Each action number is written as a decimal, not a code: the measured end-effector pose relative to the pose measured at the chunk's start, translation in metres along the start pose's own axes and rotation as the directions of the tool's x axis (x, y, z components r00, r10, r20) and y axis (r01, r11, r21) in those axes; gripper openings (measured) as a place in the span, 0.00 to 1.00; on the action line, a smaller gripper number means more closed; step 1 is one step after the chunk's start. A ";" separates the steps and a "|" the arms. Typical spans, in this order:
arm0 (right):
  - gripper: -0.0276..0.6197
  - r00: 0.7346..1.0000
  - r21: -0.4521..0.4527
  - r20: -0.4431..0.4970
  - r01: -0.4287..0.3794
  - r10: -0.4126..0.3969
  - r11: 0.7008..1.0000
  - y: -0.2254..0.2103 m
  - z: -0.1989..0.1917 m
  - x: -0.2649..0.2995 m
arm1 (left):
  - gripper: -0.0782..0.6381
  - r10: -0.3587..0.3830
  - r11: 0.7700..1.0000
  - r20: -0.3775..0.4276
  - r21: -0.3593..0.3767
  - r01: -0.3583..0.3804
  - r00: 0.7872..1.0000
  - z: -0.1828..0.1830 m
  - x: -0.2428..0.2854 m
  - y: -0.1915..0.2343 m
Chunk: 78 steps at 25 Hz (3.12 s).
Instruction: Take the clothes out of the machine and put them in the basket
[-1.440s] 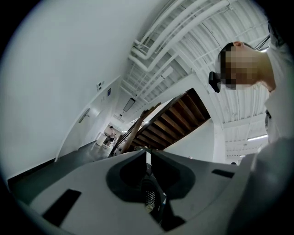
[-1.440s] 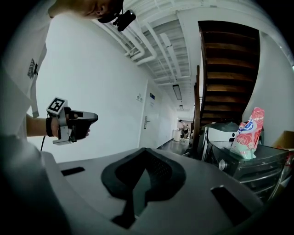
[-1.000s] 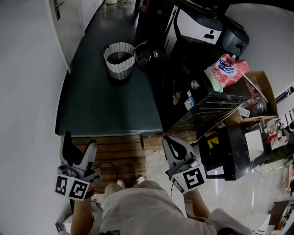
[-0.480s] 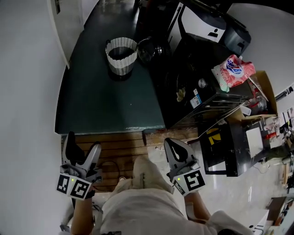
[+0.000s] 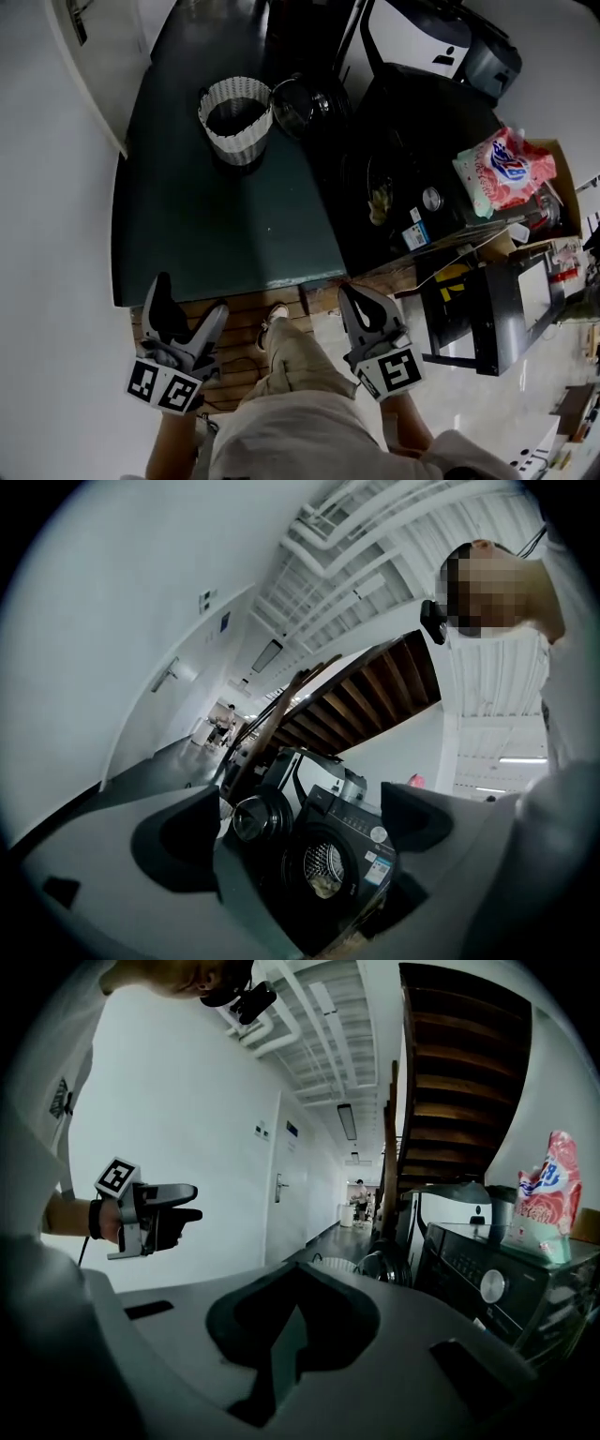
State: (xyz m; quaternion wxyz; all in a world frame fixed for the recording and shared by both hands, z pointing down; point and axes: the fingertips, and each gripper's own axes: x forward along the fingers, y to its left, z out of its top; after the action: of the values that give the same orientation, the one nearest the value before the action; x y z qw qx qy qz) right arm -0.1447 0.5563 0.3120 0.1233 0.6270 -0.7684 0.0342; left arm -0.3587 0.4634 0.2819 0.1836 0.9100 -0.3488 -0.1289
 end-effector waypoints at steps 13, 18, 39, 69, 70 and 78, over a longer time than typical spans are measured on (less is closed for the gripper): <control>0.06 0.996 0.068 -0.001 0.084 -0.084 0.994 -0.147 0.101 0.111 | 0.83 -0.224 0.972 -0.091 0.047 0.229 0.970 0.091 0.270 -0.040; 0.06 0.977 0.081 -0.007 0.211 -0.212 0.974 -0.193 0.116 0.115 | 0.83 -0.311 0.948 -0.118 0.028 0.316 0.943 0.098 0.333 -0.040; 0.06 0.494 0.135 -0.311 0.869 -0.812 0.477 -0.252 0.206 0.243 | 0.83 -0.853 0.465 -0.403 -0.300 0.833 0.331 0.101 0.600 -0.013; 0.06 0.278 0.063 -0.271 0.960 -0.922 0.271 -0.292 -0.066 0.222 | 0.83 -0.897 0.222 -0.442 -0.393 0.892 0.029 -0.243 0.568 -0.049; 0.06 0.287 0.055 -0.267 0.958 -0.920 0.282 -0.296 -0.083 0.229 | 0.83 -0.895 0.220 -0.445 -0.389 0.895 0.027 -0.264 0.569 -0.044; 0.06 0.311 0.004 -0.250 0.947 -0.917 0.320 -0.319 -0.203 0.256 | 0.83 -0.912 0.190 -0.409 -0.372 0.909 0.024 -0.393 0.582 -0.018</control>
State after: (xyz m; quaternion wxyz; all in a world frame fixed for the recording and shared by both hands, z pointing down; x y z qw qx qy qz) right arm 0.1477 0.2864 0.5353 0.1498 0.9555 -0.2419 0.0773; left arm 0.2155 0.1748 0.5657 0.1528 0.9096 0.3828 0.0526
